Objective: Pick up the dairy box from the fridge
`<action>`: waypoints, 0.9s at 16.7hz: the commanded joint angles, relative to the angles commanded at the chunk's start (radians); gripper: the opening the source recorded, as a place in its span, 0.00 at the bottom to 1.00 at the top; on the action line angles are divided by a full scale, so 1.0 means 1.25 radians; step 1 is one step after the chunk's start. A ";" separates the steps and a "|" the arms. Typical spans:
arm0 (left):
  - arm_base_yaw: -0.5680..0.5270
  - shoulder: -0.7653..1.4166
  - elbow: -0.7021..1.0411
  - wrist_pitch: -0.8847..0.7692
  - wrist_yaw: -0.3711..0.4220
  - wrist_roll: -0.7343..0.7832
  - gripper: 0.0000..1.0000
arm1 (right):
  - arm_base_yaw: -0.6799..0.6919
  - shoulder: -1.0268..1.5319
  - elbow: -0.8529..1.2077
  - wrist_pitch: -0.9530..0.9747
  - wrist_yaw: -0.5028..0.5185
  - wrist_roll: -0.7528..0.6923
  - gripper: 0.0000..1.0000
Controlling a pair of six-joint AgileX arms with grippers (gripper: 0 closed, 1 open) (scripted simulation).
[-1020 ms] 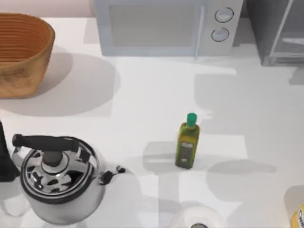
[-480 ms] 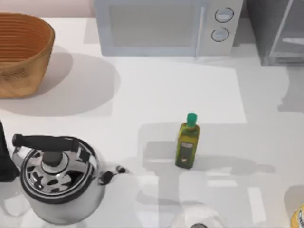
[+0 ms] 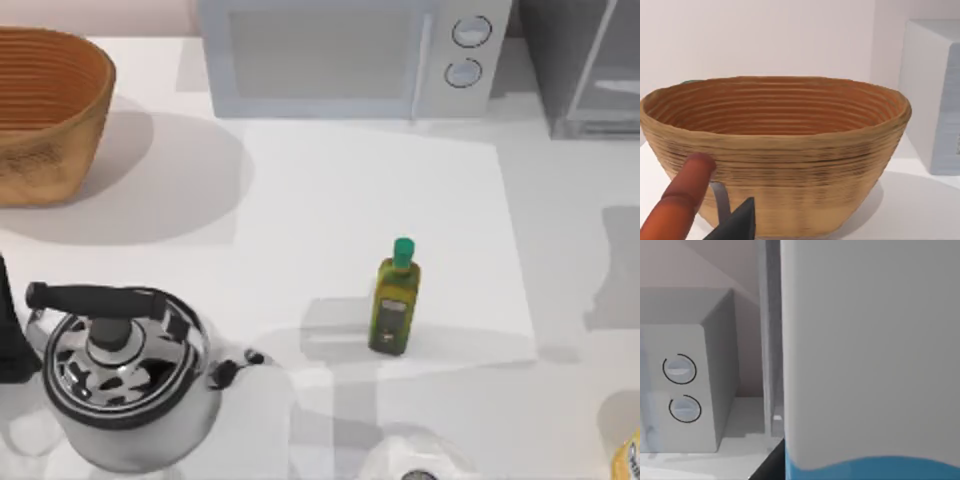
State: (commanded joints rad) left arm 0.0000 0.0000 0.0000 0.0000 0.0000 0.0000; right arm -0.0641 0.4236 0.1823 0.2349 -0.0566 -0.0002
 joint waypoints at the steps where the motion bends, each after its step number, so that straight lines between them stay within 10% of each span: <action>1: 0.000 0.000 0.000 0.000 0.000 0.000 1.00 | 0.009 -0.059 -0.025 -0.033 0.008 0.000 0.00; 15: 0.000 0.000 0.000 0.000 0.000 0.000 1.00 | 0.049 -0.335 -0.144 -0.186 0.044 0.002 0.00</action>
State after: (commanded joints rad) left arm 0.0000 0.0000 0.0000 0.0000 0.0000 0.0000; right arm -0.0030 0.0047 0.0021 0.0022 -0.0020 0.0018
